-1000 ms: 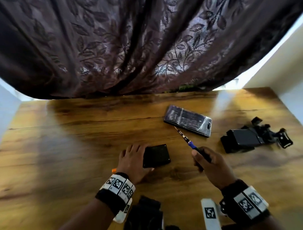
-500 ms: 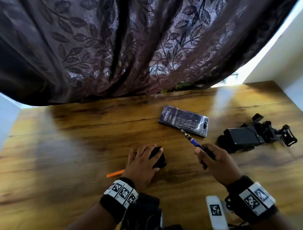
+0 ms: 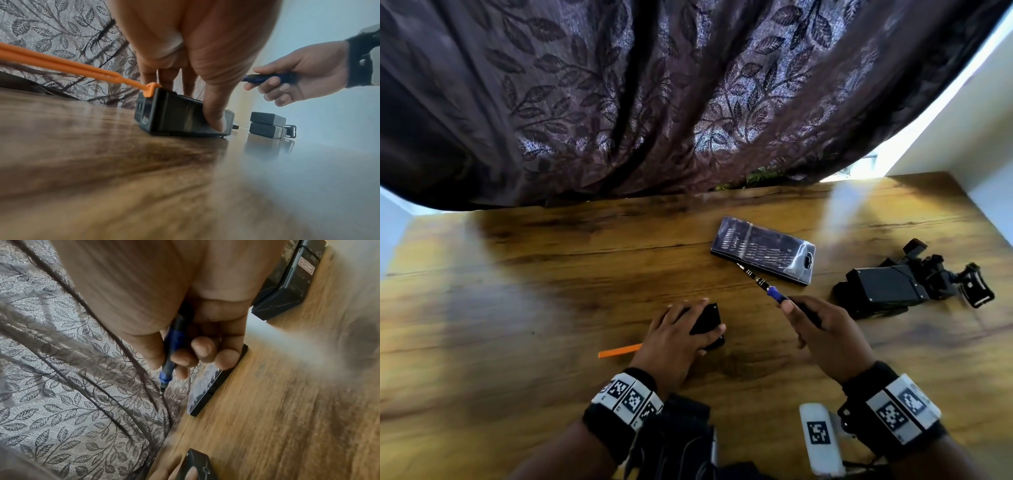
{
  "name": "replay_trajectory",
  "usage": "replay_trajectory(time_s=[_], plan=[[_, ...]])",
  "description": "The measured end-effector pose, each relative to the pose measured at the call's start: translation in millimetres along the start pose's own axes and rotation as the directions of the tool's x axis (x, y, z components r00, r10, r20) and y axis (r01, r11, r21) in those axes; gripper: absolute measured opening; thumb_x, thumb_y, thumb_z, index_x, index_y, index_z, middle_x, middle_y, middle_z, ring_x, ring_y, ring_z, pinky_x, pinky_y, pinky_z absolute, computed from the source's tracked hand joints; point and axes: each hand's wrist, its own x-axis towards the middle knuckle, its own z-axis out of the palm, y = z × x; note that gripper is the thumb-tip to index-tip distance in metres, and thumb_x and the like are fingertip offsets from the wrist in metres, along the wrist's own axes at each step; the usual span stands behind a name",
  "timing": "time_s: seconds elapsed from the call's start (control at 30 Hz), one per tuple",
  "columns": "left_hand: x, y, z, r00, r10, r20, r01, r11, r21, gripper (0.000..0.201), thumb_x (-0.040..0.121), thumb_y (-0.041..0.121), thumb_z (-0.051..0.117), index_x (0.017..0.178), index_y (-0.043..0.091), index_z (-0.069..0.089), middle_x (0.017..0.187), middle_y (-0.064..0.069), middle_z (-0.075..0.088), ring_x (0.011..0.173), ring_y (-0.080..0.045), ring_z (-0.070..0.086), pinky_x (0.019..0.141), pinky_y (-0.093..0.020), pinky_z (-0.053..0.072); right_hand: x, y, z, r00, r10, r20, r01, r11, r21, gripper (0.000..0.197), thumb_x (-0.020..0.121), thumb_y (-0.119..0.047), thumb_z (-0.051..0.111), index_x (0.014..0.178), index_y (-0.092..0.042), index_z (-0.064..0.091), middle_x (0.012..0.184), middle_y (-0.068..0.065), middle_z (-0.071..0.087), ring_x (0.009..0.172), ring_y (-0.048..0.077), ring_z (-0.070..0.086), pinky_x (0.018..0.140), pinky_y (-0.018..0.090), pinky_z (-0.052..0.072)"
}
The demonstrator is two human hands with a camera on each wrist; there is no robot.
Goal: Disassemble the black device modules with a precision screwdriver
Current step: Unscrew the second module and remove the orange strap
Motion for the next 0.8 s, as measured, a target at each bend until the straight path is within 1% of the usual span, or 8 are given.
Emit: replay_trajectory(time_s=[0.13, 0.2, 0.3, 0.4, 0.43, 0.53, 0.67, 0.8], plan=[[-2.6, -0.8, -1.9, 0.994, 0.105, 0.037, -0.105, 0.994, 0.024, 0.063, 0.105, 0.015, 0.046, 0.156, 0.046, 0.027, 0.17, 0.009, -0.013, 0.156, -0.027, -0.014, 0.125, -0.053, -0.008, 0.0, -5.5, 0.4, 1.0, -0.003, 0.002, 0.003, 1.0, -0.015, 0.055, 0.091, -0.062, 0.049, 0.097, -0.011, 0.069, 0.068, 0.014, 0.058, 0.063, 0.037, 0.059, 0.063, 0.055, 0.052], [-3.8, -1.2, -3.6, 0.992, 0.123, 0.014, -0.123, 0.992, -0.033, 0.055, 0.105, 0.019, 0.048, 0.153, 0.045, 0.036, 0.17, 0.011, -0.006, 0.156, -0.023, -0.011, 0.126, -0.052, -0.007, 0.2, -6.3, 1.4, 1.0, -0.014, -0.001, 0.014, 1.0, -0.014, 0.052, 0.092, -0.061, 0.051, 0.098, -0.014, 0.071, 0.068, 0.015, 0.058, 0.063, 0.037, 0.059, 0.063, 0.054, 0.052], [-4.5, -0.9, -6.3, 0.994, 0.057, -0.093, -0.076, 0.974, -0.211, 0.042, 0.105, 0.035, 0.052, 0.146, 0.041, 0.049, 0.168, 0.016, 0.012, 0.156, -0.013, 0.005, 0.127, -0.048, 0.006, 2.3, -7.2, 3.9, 0.999, -0.03, -0.015, 0.029, 0.999, -0.025, 0.023, 0.095, -0.044, 0.058, 0.105, -0.03, 0.073, 0.072, 0.009, 0.065, 0.062, 0.026, 0.064, 0.066, 0.049, 0.055], [-0.8, -1.4, -11.4, 0.991, -0.078, -0.111, 0.037, 0.943, -0.332, 0.059, 0.099, 0.045, 0.059, 0.153, 0.04, 0.037, 0.165, 0.019, 0.019, 0.15, -0.009, 0.021, 0.126, -0.04, 0.018, 5.5, -11.4, 4.0, 0.998, -0.03, -0.051, 0.03, 1.0, -0.01, 0.018, 0.091, -0.03, 0.073, 0.108, -0.028, 0.067, 0.078, -0.003, 0.072, 0.062, 0.01, 0.07, 0.06, 0.025, 0.057], [0.3, -2.1, -13.0, 0.99, -0.104, -0.098, 0.066, 0.939, -0.336, 0.062, 0.097, 0.048, 0.06, 0.154, 0.04, 0.035, 0.165, 0.018, 0.02, 0.148, -0.01, 0.023, 0.124, -0.038, 0.02, 5.8, -14.4, 3.6, 0.997, -0.031, -0.072, 0.031, 1.0, 0.0, 0.019, 0.088, -0.027, 0.077, 0.104, -0.027, 0.067, 0.079, -0.005, 0.073, 0.062, 0.008, 0.071, 0.059, 0.022, 0.056], [2.3, -5.1, -11.6, 0.984, -0.133, -0.116, 0.086, 0.935, -0.344, 0.062, 0.095, 0.054, 0.059, 0.152, 0.039, 0.041, 0.162, 0.016, 0.028, 0.146, -0.011, 0.027, 0.121, -0.034, 0.021, 6.7, -22.2, 4.9, 0.994, -0.058, -0.094, 0.058, 0.998, 0.001, 0.016, 0.085, -0.022, 0.08, 0.093, -0.026, 0.068, 0.077, -0.01, 0.073, 0.061, 0.01, 0.071, 0.057, 0.022, 0.056], [1.9, -6.8, -3.4, 0.976, -0.145, -0.161, 0.073, 0.919, -0.386, 0.059, 0.093, 0.053, 0.063, 0.148, 0.037, 0.049, 0.157, 0.013, 0.038, 0.145, -0.011, 0.031, 0.121, -0.035, 0.024, 8.1, -26.2, 11.3, 0.991, -0.102, -0.082, 0.098, 0.994, -0.049, 0.02, 0.082, -0.016, 0.082, 0.081, -0.028, 0.066, 0.079, -0.014, 0.071, 0.057, 0.013, 0.067, 0.055, 0.032, 0.058], [3.6, -6.4, -5.4, 0.98, -0.136, -0.146, 0.074, 0.928, -0.365, 0.062, 0.094, 0.053, 0.061, 0.151, 0.038, 0.044, 0.155, 0.013, 0.037, 0.144, -0.013, 0.03, 0.121, -0.038, 0.026, 10.5, -26.7, 13.5, 0.99, -0.115, -0.079, 0.108, 0.991, -0.08, 0.021, 0.081, -0.014, 0.082, 0.077, -0.025, 0.065, 0.075, -0.016, 0.069, 0.056, 0.012, 0.064, 0.05, 0.02, 0.052]])
